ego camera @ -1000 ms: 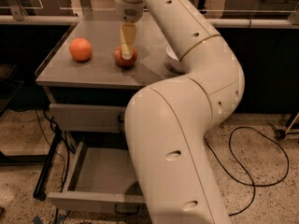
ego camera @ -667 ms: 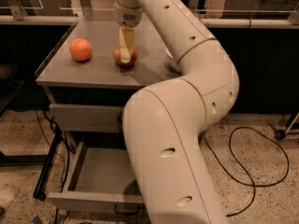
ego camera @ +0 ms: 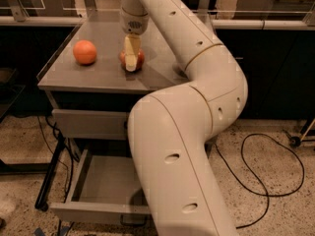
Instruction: Place apple into middle drawer
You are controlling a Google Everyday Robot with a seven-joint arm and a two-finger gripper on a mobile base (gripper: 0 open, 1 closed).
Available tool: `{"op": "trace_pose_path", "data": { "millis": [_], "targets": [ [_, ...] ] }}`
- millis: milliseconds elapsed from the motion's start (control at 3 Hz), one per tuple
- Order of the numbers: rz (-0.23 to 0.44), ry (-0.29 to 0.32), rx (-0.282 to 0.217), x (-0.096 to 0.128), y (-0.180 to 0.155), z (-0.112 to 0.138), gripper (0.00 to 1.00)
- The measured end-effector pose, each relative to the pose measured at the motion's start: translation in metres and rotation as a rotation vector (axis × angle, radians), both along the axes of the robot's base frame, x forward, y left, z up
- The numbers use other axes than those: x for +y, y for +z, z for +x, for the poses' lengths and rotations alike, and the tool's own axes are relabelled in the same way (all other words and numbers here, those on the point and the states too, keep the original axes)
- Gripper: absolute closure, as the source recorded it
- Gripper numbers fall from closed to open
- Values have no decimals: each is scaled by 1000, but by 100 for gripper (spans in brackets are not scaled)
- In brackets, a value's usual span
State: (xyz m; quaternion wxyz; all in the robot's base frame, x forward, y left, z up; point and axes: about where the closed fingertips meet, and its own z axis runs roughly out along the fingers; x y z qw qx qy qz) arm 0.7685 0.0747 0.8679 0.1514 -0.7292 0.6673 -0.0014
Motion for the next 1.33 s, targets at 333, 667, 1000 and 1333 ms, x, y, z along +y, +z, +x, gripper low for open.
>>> {"op": "trace_pose_path", "data": {
  "millis": [333, 667, 1000, 1333],
  "targets": [
    [1, 1, 19, 2, -9, 0, 0],
    [29, -6, 23, 8, -22, 6, 0],
    [39, -6, 9, 12, -24, 11, 2],
    [39, -6, 9, 12, -24, 12, 28]
  ]
}}
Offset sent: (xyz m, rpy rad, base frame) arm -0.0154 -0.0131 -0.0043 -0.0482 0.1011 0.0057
